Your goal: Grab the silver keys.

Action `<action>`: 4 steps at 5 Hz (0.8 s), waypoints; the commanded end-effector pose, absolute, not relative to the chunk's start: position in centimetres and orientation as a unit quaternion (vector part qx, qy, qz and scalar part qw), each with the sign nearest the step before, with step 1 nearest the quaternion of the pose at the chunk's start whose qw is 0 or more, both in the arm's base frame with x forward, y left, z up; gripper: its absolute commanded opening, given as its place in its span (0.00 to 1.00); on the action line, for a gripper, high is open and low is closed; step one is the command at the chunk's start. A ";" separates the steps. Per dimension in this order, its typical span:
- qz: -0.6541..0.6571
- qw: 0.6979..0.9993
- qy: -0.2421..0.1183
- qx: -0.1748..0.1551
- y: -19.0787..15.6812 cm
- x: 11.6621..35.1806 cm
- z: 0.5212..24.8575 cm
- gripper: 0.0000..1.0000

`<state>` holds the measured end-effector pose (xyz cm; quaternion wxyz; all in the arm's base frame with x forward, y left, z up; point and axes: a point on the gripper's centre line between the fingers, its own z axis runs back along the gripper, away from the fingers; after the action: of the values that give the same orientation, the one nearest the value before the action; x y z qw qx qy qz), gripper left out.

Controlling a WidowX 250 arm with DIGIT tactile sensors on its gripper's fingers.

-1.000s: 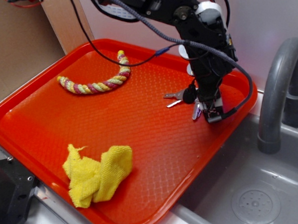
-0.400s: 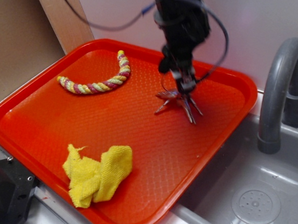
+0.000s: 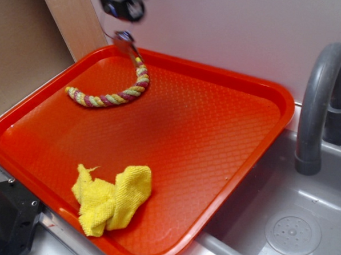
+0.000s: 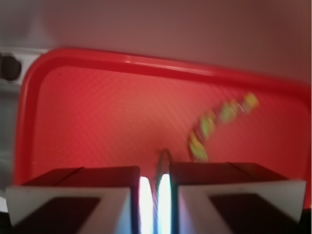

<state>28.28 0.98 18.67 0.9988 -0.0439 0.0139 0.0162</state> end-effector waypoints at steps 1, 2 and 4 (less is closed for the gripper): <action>0.060 0.995 -0.031 -0.067 4.1 23.2 23.0 0.00; 0.048 0.996 -0.054 -0.059 3.8 21.7 22.5 0.00; 0.045 0.996 -0.051 -0.056 3.1 21.6 21.6 0.00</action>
<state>22.61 4.06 20.93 0.9963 -0.0602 -0.0329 0.0519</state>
